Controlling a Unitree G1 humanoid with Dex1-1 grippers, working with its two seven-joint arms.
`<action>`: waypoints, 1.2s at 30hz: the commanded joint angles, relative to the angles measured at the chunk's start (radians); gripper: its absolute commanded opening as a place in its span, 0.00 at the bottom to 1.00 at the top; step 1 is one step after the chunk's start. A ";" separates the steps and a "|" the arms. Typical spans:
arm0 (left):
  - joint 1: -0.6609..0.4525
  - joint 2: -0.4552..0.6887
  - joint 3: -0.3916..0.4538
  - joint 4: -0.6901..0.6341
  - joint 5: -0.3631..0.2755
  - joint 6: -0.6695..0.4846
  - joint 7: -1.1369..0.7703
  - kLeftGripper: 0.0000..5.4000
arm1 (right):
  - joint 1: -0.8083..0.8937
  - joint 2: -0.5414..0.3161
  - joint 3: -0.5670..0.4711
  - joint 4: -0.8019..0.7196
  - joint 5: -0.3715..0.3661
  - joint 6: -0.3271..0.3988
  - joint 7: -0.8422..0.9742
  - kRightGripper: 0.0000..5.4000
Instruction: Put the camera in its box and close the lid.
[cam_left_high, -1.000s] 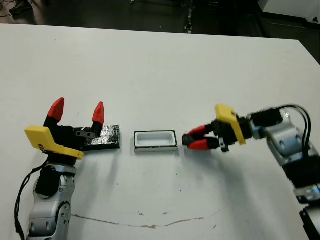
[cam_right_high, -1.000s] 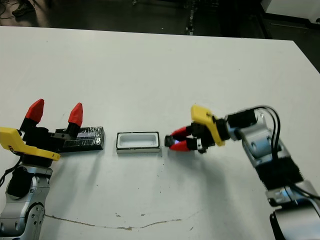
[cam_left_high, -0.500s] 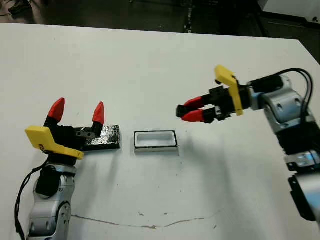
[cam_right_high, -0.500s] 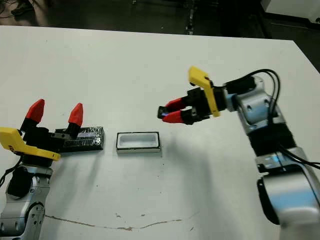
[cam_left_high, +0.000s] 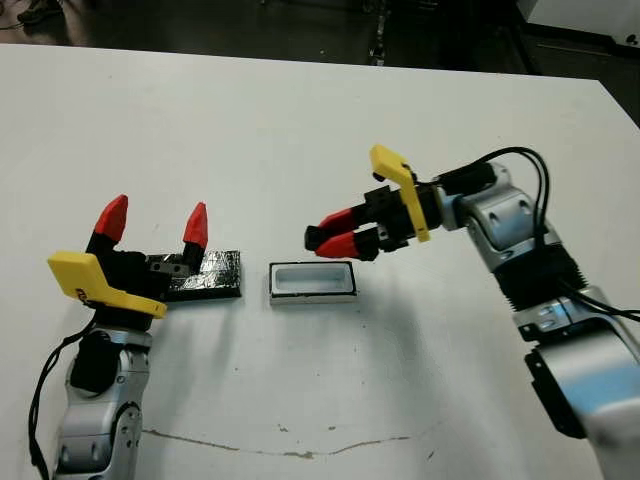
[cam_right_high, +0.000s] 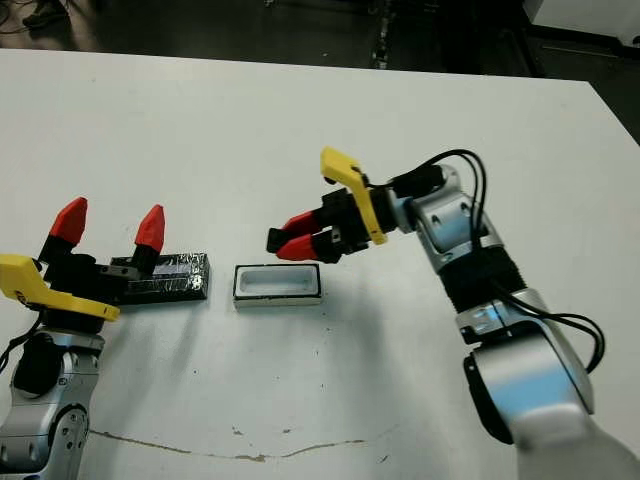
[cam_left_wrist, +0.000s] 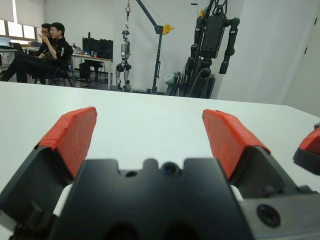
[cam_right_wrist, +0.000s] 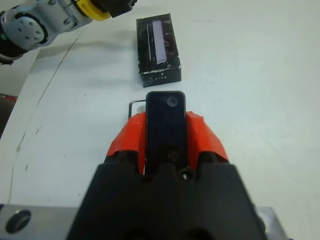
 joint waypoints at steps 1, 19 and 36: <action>0.008 0.002 0.003 0.002 -0.002 0.009 -0.001 1.00 | 0.005 0.010 0.009 0.013 -0.017 -0.016 -0.019 0.31; 0.017 0.001 0.002 0.007 0.004 -0.002 -0.002 1.00 | 0.021 0.050 0.038 0.024 -0.047 -0.031 -0.027 0.31; 0.019 -0.002 0.002 0.010 0.007 -0.008 0.000 1.00 | 0.084 0.056 0.060 -0.072 -0.049 0.025 -0.090 0.31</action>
